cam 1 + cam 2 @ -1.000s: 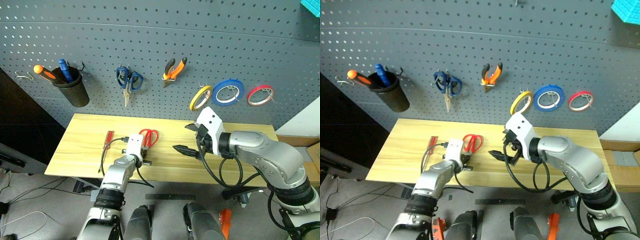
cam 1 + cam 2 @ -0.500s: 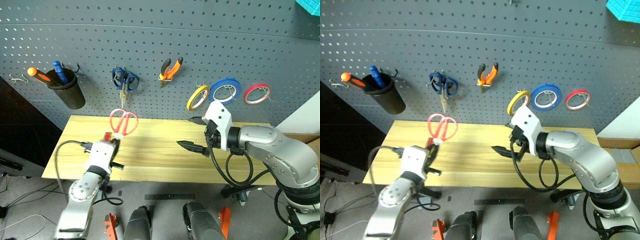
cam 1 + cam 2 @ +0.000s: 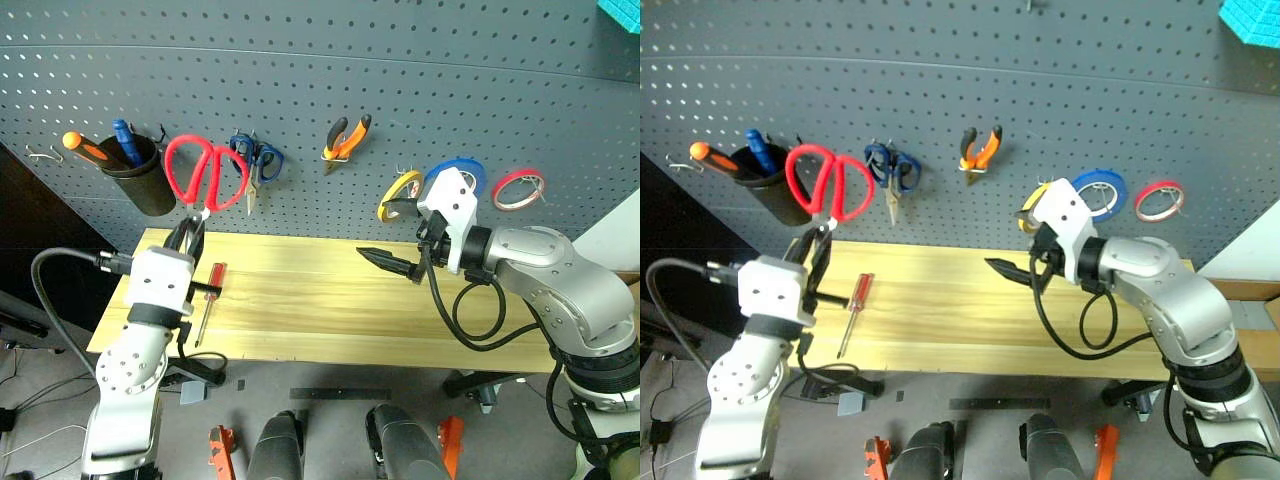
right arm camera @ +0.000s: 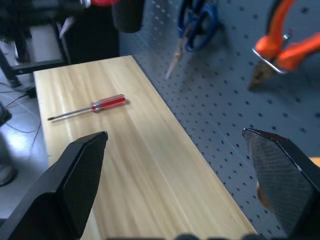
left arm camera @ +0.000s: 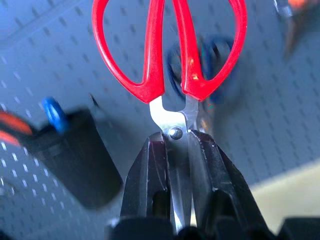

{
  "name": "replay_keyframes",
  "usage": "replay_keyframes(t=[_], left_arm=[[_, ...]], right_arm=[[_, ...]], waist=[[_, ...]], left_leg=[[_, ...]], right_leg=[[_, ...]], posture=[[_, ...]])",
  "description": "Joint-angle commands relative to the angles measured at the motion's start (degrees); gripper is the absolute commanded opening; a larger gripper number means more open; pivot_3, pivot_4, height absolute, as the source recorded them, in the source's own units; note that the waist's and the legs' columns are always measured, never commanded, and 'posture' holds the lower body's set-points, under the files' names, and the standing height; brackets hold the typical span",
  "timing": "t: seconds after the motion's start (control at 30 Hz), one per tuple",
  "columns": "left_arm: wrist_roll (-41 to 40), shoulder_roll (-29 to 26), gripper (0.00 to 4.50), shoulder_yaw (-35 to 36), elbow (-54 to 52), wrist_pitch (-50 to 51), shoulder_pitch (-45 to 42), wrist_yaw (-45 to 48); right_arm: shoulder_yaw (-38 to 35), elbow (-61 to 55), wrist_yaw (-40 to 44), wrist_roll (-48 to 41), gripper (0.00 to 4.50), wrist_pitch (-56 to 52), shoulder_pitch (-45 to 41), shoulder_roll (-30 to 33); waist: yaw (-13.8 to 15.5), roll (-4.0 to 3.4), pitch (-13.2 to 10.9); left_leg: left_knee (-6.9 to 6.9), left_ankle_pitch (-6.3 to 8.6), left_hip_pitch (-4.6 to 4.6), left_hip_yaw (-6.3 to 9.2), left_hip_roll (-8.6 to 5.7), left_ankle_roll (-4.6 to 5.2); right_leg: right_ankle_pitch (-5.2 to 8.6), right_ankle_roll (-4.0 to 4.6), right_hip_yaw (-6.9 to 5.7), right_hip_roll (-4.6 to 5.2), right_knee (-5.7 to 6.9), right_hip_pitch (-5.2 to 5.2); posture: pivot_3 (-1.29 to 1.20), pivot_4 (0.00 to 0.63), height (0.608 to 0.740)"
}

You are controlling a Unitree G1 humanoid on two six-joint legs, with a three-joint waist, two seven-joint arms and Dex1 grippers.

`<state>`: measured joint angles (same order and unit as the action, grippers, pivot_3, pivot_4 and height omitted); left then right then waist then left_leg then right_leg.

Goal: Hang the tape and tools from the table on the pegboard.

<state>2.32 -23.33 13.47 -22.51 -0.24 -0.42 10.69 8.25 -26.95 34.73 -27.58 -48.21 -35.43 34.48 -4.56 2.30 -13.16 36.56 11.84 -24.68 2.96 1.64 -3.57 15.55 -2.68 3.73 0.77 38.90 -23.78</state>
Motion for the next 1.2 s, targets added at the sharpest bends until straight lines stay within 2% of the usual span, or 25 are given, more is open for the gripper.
replay_keyframes(t=[0.03, 0.33, 0.7, 1.2], left_arm=[[0.7, -1.7, 0.24, -0.6, 2.2, 0.1, -1.0, 1.6], [1.8, -7.0, 0.24, -1.9, 12.2, -1.6, -7.5, 5.1], [4.0, -8.2, 0.24, -4.9, 18.5, -3.9, -13.3, 6.8], [1.6, -6.1, 0.24, -4.5, 13.2, -10.1, -9.7, 7.2]], right_arm=[[-0.8, -0.5, -0.4, 1.1, 4.5, 1.2, -1.9, -0.5], [-0.3, 0.2, -1.3, 2.8, 4.5, 0.5, -3.6, -2.5], [-0.2, -0.3, -1.3, 3.5, 4.5, -0.2, -3.8, -3.7], [-0.9, -1.3, -1.2, 3.2, 4.5, -1.2, -2.5, -3.9]], waist=[[-0.2, 0.0, 0.0], [-0.2, -0.02, 0.0], [-0.2, -0.02, 0.0], [-0.2, -0.03, 0.0]], left_leg=[[0.0, 0.0, 0.0, 0.0, 0.01, 0.01], [-0.07, 0.01, -0.01, 0.0, 0.0, 0.01], [-0.08, 0.01, -0.01, 0.06, 0.01, 0.02], [-0.06, 0.01, -0.01, 0.08, 0.01, 0.02]], right_leg=[[0.0, 0.0, 0.0, 0.0, 0.01, -0.01], [0.0, 0.01, -0.01, 0.01, 0.04, -0.09], [0.0, 0.01, -0.07, 0.02, 0.07, -0.07], [-0.01, 0.01, -0.09, 0.05, 0.08, -0.04]], posture=[[-0.08, 0.184, 0.74], [-0.11, 0.194, 0.74], [-0.12, 0.201, 0.74], [-0.12, 0.199, 0.74]])
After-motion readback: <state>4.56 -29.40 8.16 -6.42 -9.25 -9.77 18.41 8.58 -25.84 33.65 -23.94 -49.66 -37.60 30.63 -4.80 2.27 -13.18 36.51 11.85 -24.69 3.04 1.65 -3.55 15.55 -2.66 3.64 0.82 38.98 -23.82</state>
